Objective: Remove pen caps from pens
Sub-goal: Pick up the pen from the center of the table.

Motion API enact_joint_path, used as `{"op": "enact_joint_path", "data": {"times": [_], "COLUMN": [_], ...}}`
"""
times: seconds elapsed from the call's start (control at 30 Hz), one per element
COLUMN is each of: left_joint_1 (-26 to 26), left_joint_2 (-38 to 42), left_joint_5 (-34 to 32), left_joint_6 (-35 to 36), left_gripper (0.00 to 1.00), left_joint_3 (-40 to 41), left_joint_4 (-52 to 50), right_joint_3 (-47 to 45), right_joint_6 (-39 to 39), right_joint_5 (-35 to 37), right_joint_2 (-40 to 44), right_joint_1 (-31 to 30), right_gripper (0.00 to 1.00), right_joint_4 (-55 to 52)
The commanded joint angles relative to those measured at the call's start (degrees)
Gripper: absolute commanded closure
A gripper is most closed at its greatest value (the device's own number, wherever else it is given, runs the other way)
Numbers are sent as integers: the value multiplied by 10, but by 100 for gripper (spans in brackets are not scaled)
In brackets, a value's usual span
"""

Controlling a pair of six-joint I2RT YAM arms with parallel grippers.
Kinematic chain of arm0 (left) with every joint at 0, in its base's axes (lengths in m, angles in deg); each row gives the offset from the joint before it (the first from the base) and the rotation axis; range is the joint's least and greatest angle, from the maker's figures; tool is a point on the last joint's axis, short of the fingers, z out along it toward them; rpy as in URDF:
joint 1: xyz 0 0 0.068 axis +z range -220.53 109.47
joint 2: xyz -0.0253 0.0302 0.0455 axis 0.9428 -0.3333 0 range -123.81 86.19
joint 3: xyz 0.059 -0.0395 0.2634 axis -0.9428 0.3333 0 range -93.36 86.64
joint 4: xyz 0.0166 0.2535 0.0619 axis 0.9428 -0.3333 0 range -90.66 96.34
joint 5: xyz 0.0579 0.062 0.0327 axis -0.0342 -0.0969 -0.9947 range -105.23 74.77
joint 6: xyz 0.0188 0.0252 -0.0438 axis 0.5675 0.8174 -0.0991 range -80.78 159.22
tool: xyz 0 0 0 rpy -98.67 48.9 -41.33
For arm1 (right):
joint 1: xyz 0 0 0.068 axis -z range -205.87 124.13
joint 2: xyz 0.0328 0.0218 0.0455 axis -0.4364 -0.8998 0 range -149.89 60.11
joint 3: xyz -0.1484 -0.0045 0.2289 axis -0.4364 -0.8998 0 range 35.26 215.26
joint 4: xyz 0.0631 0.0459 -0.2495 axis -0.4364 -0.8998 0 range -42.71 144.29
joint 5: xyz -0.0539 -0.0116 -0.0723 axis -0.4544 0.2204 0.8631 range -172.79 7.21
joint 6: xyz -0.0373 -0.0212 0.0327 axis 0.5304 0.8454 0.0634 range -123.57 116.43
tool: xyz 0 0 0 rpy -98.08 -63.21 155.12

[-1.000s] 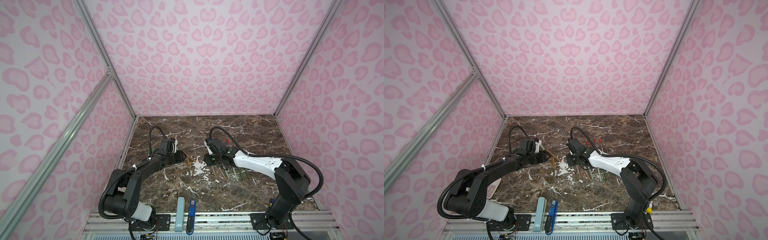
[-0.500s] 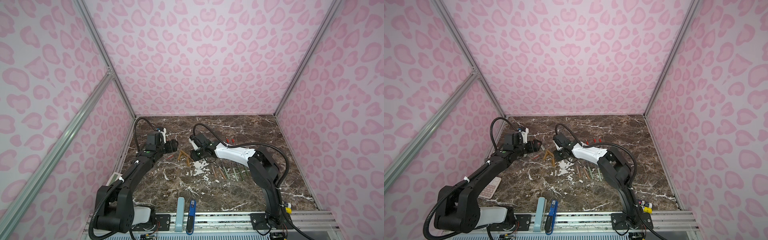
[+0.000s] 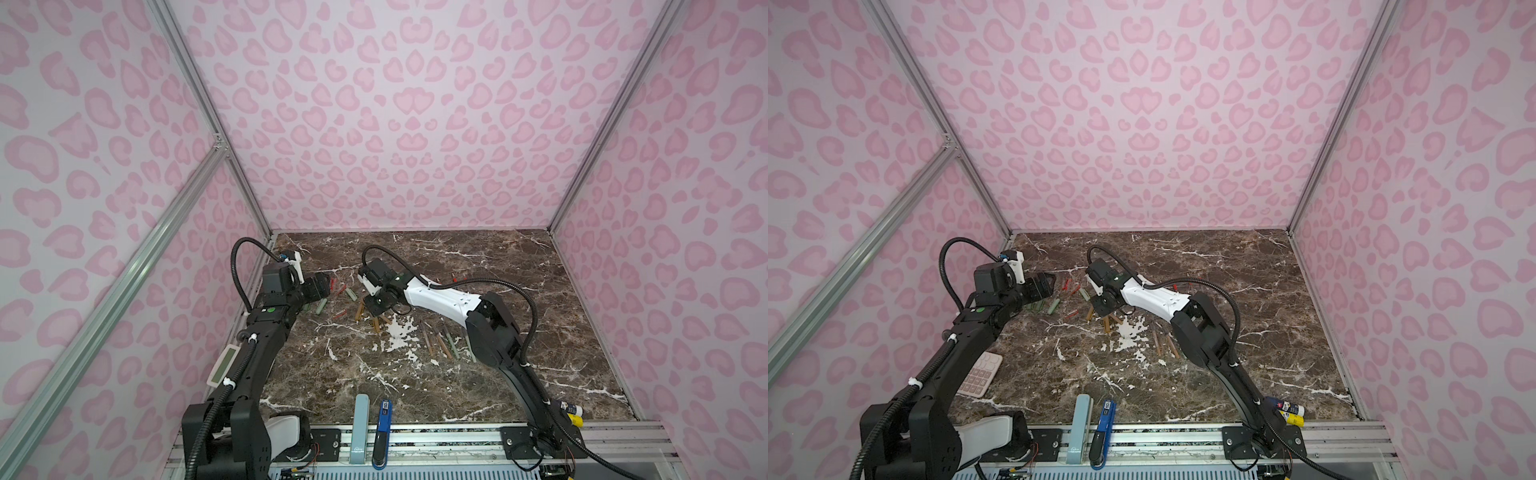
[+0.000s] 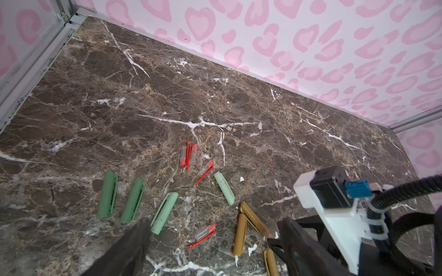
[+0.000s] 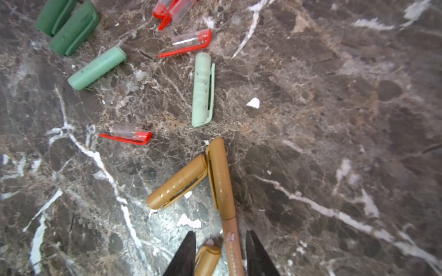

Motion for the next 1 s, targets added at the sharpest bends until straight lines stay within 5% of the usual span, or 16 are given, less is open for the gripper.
{"op": "enact_joint_path", "data": {"times": [0.0, 0.4, 0.67, 0.97], "left_joint_1": [5, 7, 10, 14], "left_joint_2": [5, 14, 15, 20], "left_joint_5": [15, 22, 32, 67], "left_joint_6": [-8, -27, -37, -44], "left_gripper": [13, 13, 13, 13], "left_joint_3": [5, -7, -10, -2], "left_joint_4": [25, 11, 7, 18], "right_joint_3": [27, 133, 94, 44], "right_joint_6": [30, 43, 62, 65], "right_joint_5": [23, 16, 27, 33], "right_joint_2": [-22, -113, -94, -10], "right_joint_1": [-1, 8, 35, 57], "right_gripper": [63, 70, 93, 96], "right_joint_4": [-47, -119, -122, -103]}}
